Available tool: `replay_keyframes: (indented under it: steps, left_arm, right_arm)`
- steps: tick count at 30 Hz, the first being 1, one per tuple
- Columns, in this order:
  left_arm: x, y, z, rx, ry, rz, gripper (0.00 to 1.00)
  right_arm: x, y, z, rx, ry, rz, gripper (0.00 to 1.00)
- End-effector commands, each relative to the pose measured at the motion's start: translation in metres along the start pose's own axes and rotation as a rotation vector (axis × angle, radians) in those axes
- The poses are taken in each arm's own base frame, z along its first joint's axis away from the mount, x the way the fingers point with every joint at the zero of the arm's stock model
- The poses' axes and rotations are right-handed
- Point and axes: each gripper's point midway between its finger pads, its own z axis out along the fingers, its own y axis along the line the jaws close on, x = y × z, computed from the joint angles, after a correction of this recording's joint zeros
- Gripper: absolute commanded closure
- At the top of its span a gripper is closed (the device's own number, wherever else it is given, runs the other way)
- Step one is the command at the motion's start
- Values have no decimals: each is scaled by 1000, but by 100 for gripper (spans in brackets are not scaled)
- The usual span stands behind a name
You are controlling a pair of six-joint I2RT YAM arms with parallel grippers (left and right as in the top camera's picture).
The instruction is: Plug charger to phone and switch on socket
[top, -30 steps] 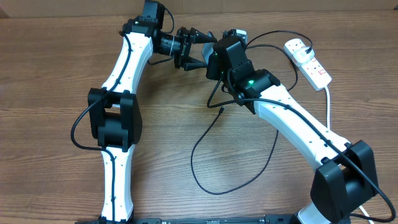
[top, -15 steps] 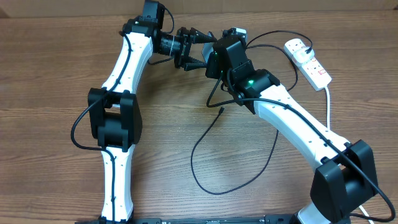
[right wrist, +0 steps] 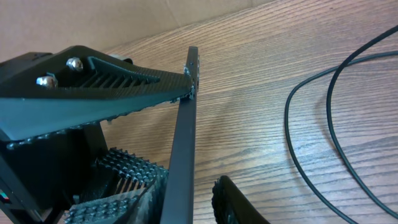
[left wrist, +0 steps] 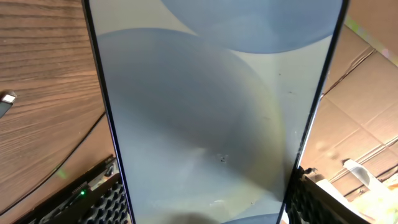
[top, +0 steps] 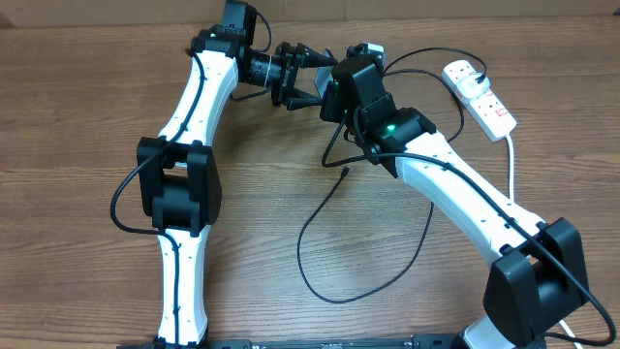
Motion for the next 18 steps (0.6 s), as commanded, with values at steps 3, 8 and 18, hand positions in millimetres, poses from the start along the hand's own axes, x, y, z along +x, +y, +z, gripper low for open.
replay_keyframes:
  steps: [3, 8, 18]
  left_arm:
    - [11, -14, 1, 25, 32, 29, 39]
    - [10, -13, 1, 22, 26, 29, 39]
    - [7, -11, 1, 12, 10, 29, 39]
  right_arm:
    - [-10, 8, -3, -11, -34, 7, 77]
    - [-10, 8, -3, -11, -32, 6, 82]
    - [-7, 7, -2, -5, -22, 4, 85]
